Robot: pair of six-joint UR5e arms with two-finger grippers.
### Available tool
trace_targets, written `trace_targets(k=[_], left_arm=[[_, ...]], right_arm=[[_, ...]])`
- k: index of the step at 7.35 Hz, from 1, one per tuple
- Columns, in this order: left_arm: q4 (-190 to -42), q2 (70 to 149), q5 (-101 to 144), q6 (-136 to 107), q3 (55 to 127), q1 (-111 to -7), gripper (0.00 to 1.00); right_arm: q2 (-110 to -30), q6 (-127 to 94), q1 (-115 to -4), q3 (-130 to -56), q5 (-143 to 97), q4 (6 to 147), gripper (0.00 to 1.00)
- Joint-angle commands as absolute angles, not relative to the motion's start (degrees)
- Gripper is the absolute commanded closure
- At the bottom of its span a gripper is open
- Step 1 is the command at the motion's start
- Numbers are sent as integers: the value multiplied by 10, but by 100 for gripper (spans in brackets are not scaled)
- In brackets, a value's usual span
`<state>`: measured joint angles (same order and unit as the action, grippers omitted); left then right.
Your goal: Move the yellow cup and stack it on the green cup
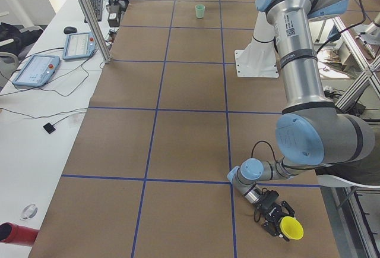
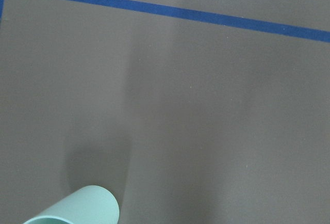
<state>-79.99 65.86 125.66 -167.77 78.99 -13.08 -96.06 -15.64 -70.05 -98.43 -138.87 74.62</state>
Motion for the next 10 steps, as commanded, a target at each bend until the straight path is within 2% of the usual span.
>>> trace_targets(k=[1, 3, 6, 9, 10], left_arm=[[-799, 624, 1250, -1634, 789, -127, 67], [-801, 572, 1151, -1591, 791, -128, 65], [-821, 576, 1002, -1480, 772, -174, 62], [-956, 576, 827, -1449, 772, -206, 62], [-995, 577, 780, -1404, 772, -260, 62]], right_arm=[[-961, -158, -700, -988, -1390, 747, 0], [-960, -163, -700, -988, -1391, 747, 0], [-954, -163, -700, -988, -1391, 748, 0], [-934, -164, -700, -982, -1392, 750, 0], [-933, -167, -700, -980, -1392, 751, 0]])
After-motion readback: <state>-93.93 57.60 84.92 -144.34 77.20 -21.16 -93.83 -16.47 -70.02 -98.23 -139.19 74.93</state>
